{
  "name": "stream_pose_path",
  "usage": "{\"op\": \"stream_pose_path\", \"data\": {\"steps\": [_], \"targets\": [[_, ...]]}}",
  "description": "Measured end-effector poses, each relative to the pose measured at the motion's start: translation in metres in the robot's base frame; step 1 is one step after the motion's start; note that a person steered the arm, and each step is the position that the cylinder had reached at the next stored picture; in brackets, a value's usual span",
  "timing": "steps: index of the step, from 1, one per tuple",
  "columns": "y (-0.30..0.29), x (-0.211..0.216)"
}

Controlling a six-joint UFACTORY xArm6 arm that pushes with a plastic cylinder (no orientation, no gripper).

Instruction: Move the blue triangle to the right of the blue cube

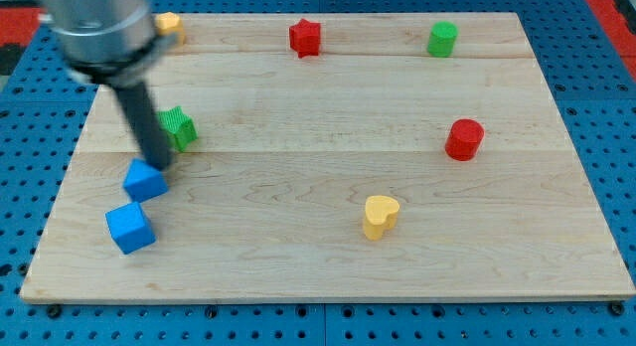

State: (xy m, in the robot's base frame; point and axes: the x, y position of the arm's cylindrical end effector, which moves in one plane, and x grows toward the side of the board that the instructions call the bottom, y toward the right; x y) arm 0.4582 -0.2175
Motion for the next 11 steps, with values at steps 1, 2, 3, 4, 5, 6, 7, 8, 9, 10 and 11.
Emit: {"op": "stream_pose_path", "data": {"steps": [1,2,3,4,5,6,7,8,9,10,11], "targets": [[-0.042,0.006],[-0.027,0.046],[0.045,0.052],[0.012,0.021],[0.033,0.005],[0.126,0.024],[0.164,0.036],[0.115,-0.002],[0.018,0.008],[0.109,0.048],[0.186,0.064]]}}
